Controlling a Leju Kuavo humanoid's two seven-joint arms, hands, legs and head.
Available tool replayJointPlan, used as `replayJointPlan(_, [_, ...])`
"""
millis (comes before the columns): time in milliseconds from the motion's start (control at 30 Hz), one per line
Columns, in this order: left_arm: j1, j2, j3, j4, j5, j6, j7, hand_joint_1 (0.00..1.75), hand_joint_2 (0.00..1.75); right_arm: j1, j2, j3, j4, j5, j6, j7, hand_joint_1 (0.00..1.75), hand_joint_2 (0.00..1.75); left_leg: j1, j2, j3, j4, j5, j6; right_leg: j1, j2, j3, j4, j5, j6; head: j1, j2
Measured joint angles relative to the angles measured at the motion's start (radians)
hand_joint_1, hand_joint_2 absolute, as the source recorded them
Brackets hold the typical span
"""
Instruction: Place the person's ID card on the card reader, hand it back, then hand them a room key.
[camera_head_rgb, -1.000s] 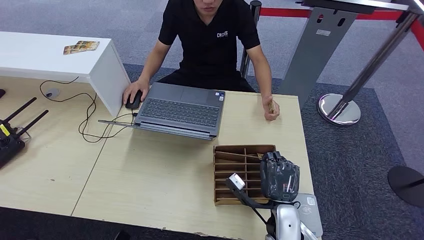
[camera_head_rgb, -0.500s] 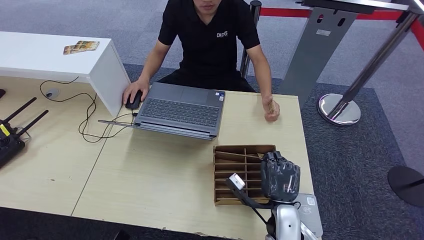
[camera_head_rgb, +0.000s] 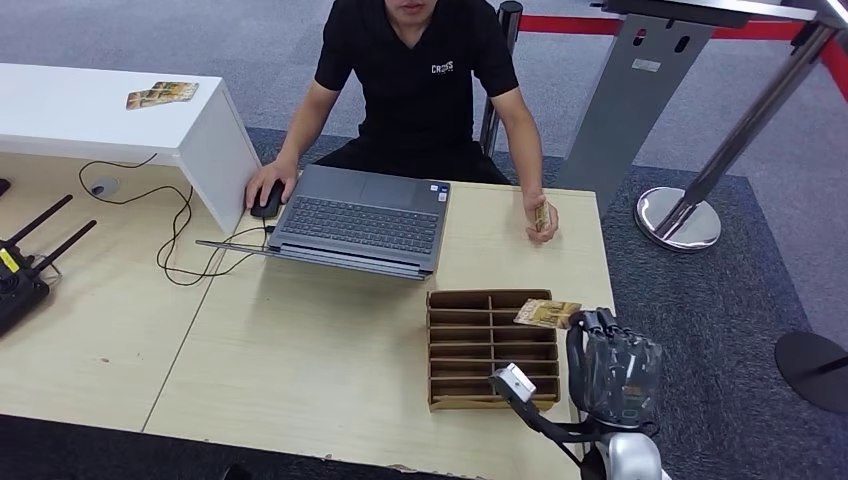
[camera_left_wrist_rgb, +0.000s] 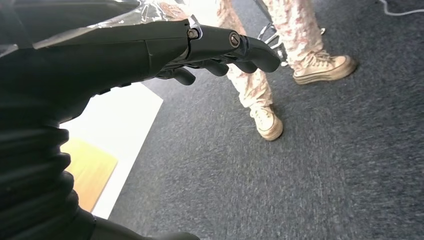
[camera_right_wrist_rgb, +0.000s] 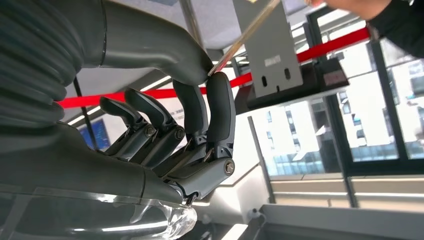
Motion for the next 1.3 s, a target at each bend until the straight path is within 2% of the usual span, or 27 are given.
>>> replayJointPlan(133, [0.002, -0.007, 0.026, 0.000, -0.015, 0.000, 0.008, 0.00, 1.75, 0.049, -0.008, -0.054, -0.079, 0.000, 0.000, -0.050, 1.75, 1.75, 0.000, 0.000, 0.000, 0.000, 0.000, 0.000, 0.000, 0.000, 0.000, 0.000, 0.000, 0.000, 0.000, 0.000])
replayJointPlan(300, [0.003, -0.019, 0.059, 0.000, -0.052, 0.000, 0.017, 0.00, 1.75, 0.118, 0.011, -0.132, -0.177, 0.000, 0.000, -0.106, 1.75, 1.75, 0.000, 0.000, 0.000, 0.000, 0.000, 0.000, 0.000, 0.000, 0.000, 0.000, 0.000, 0.000, 0.000, 0.000])
replayJointPlan(600, [0.001, -0.041, 0.114, 0.000, -0.082, 0.000, 0.015, 0.00, 1.75, 0.176, 0.057, -0.210, -0.277, 0.000, 0.001, -0.058, 1.75, 1.75, 0.000, 0.000, 0.000, 0.000, 0.000, 0.000, 0.000, 0.000, 0.001, 0.000, 0.000, 0.000, 0.000, 0.000])
replayJointPlan(933, [-0.007, -0.048, 0.123, 0.000, -0.066, 0.000, -0.008, 0.00, 1.75, 0.083, 0.087, -0.134, -0.274, 0.000, 0.002, 0.017, 1.75, 1.75, 0.000, 0.000, 0.000, 0.000, 0.000, 0.000, 0.000, 0.000, 0.001, 0.001, 0.000, 0.000, 0.000, 0.000])
replayJointPlan(1300, [-0.013, -0.048, 0.122, 0.000, -0.042, 0.000, -0.018, 0.00, 1.75, -0.014, 0.102, -0.007, -0.239, 0.000, 0.003, 0.035, 1.75, 1.75, 0.000, 0.000, 0.000, 0.000, 0.000, 0.000, 0.000, 0.000, 0.001, 0.001, 0.000, 0.000, 0.000, 0.000])
